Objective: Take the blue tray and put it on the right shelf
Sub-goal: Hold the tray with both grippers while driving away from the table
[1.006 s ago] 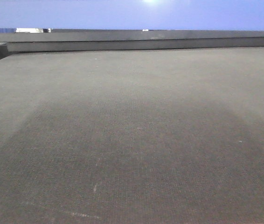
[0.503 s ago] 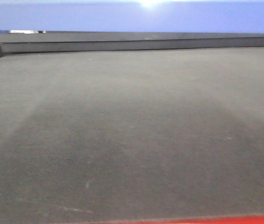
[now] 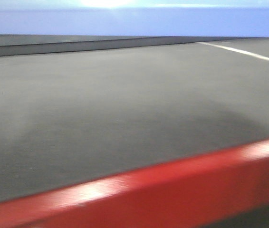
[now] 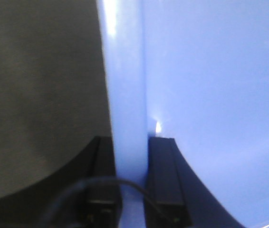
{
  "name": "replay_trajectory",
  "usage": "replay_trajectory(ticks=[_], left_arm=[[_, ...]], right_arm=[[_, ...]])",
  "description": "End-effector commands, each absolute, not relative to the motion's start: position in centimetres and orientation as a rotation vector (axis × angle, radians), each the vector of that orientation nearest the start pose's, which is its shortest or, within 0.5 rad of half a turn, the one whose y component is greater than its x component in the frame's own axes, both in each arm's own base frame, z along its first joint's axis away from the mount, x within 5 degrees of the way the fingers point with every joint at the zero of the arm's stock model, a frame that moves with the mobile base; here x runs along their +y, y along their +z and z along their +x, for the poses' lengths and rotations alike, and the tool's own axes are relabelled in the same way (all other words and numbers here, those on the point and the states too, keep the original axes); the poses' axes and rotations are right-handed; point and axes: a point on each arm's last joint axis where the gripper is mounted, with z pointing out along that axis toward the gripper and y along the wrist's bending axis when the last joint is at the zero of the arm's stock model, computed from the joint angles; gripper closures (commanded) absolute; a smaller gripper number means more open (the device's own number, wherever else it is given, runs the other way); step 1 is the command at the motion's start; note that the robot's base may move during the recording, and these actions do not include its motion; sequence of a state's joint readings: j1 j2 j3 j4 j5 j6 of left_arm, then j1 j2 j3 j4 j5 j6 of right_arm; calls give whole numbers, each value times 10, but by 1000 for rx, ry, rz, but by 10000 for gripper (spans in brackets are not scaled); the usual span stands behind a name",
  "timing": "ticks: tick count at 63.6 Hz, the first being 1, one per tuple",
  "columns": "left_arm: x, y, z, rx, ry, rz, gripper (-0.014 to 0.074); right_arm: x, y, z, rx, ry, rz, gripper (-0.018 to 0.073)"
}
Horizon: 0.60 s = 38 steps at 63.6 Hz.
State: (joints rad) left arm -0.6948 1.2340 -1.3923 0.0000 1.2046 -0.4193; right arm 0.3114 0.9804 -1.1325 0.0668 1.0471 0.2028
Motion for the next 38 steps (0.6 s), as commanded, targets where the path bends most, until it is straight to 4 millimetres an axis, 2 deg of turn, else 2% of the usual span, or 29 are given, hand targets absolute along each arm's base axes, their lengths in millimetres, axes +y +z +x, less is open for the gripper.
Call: replay_trajectory(ticks=[1, 38], left_arm=[[-138, 419, 168, 2587, -353, 411, 645], [-140, 419, 167, 2599, -393, 414, 645]], right_arm=[[52, 411, 167, 2283, 253, -138, 494], [52, 411, 167, 2284, 253, -138, 494]])
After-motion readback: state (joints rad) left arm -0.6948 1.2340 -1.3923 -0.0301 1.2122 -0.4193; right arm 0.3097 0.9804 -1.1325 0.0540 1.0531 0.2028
